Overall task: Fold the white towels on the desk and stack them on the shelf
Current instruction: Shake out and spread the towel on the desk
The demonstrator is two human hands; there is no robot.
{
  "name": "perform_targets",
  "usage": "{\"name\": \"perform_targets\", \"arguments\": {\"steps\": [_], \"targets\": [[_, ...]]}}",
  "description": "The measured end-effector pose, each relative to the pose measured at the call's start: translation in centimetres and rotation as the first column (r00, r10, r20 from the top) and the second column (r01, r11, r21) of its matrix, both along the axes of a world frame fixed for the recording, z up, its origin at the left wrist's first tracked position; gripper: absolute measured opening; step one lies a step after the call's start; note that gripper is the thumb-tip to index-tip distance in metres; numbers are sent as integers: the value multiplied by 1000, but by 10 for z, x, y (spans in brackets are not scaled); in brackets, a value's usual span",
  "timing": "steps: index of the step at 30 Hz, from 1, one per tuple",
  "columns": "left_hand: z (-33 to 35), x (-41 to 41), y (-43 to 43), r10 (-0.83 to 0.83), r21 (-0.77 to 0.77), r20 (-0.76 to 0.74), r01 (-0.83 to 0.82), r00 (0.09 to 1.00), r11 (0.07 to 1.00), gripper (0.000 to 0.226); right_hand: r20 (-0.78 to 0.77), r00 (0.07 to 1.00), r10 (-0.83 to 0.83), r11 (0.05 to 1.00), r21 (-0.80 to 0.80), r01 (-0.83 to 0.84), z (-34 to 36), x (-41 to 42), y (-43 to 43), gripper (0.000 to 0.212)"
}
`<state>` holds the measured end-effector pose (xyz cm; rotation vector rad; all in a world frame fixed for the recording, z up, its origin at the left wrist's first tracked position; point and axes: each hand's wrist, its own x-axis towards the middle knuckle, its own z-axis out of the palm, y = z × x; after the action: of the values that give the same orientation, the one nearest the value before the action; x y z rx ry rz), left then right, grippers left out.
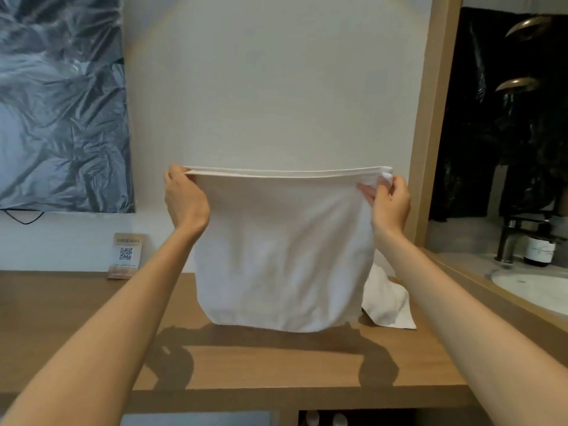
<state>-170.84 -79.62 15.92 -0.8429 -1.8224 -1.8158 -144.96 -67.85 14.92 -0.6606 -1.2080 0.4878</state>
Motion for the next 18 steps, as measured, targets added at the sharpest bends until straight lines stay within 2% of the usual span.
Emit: {"name": "perform_targets", "arguments": {"steps": [3, 6, 9, 11, 14, 16, 18], "targets": [[-9, -5, -1, 2, 37, 13, -3, 1000, 999, 31, 4, 998, 70, 998, 9, -70, 1, 2, -7, 17], [-12, -9, -1, -92, 77, 21, 90, 996, 993, 27, -18, 985, 170, 985, -17, -171, 1, 6, -19, 21], [-10, 0, -7, -152, 207, -105, 171, 983, 963, 22, -198, 960, 200, 980, 36, -197, 5, 9, -39, 18], [-4, 6, -14, -122, 300, -168, 168, 978, 939, 23, -311, 919, 243, 970, 68, -234, 14, 8, -51, 11], [7, 3, -22, -26, 394, -222, 114, 975, 912, 25, -384, 889, 249, 967, 44, -252, 24, 6, -56, 9], [10, -2, -25, 17, 362, -239, 73, 971, 929, 23, -388, 903, 186, 980, 7, -199, 25, 3, -51, 8], [7, -7, -22, 13, 218, -257, 45, 966, 975, 21, -385, 911, 148, 980, -66, -187, 20, 0, -39, 8]]}}
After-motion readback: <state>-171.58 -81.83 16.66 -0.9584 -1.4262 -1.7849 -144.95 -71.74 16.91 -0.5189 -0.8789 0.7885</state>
